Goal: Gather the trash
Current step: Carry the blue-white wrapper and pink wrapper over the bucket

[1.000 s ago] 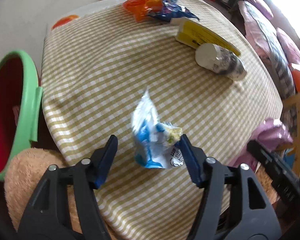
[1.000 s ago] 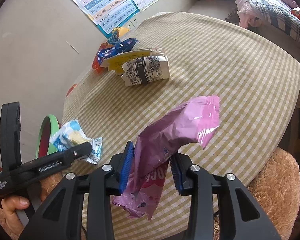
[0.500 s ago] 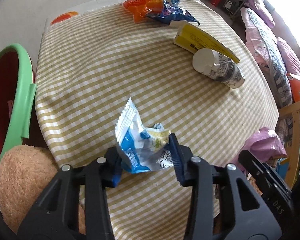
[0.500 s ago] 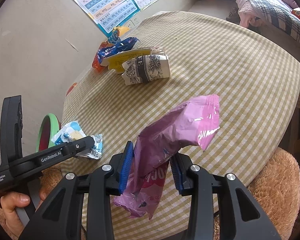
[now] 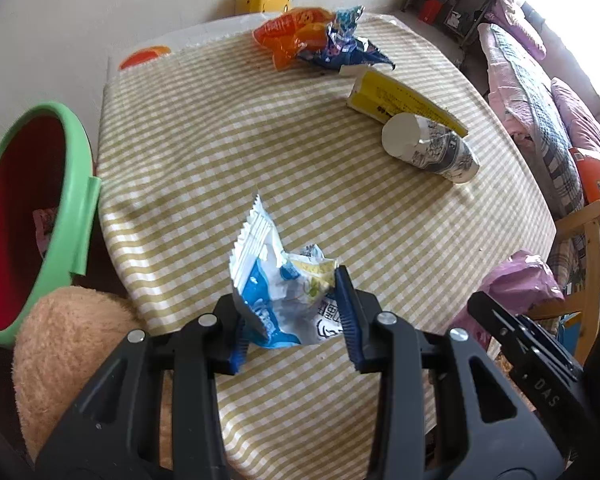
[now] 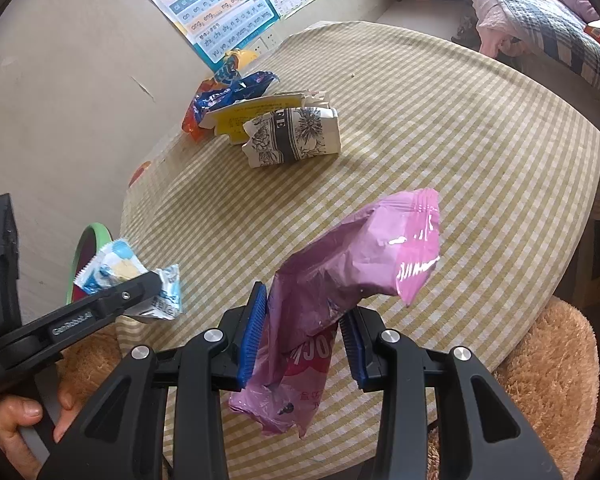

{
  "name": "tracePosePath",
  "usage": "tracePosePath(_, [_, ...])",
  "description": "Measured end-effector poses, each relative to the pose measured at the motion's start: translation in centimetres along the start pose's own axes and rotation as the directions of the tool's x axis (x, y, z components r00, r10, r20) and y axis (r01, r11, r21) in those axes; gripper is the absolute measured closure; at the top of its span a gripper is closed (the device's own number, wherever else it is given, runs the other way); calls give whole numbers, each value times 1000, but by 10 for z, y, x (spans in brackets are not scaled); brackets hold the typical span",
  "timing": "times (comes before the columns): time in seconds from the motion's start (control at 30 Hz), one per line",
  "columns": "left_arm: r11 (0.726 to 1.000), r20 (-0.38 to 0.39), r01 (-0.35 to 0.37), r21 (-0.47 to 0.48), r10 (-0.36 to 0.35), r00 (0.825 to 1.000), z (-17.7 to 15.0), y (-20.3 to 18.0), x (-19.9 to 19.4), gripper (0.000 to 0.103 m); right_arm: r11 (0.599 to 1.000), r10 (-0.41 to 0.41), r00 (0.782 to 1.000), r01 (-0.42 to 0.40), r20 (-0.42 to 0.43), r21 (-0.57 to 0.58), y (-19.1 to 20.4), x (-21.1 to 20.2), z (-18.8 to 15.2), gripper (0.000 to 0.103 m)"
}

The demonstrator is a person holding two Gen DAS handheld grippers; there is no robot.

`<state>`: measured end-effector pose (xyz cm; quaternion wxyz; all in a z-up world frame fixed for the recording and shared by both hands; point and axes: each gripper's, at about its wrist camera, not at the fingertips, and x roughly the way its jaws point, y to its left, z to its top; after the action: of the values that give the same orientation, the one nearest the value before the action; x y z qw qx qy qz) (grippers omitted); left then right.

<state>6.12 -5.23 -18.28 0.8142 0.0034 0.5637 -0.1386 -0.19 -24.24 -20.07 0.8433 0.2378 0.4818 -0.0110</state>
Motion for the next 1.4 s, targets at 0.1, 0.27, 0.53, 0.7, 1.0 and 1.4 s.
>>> tracePosePath(0.1, [1000, 28, -5, 20, 4, 1000, 1, -4, -7, 67, 1000, -9, 1000, 9, 2, -16, 5, -1, 0, 68])
tracePosePath(0.27, [999, 72, -8, 37, 6, 997, 2, -4, -19, 67, 997, -39, 999, 42, 35, -66, 17, -12, 8, 68])
tracePosePath(0.53, [1000, 113, 12, -8, -11, 994, 6, 13, -35, 67, 991, -60, 993, 72, 100, -114, 35, -39, 25, 68])
tracePosePath(0.7, [999, 146, 26, -26, -22, 989, 9, 21, -49, 67, 982, -60, 987, 85, 148, -167, 58, -57, 34, 68])
tracePosePath(1.0, [998, 237, 44, -39, -34, 971, 13, 34, -82, 67, 964, -27, 981, 76, 192, -256, 101, -76, 43, 68])
tracePosePath(1.4, [998, 335, -2, -68, 25, 942, 13, 64, -112, 67, 946, 5, 985, 52, 174, -320, 137, -74, 38, 68])
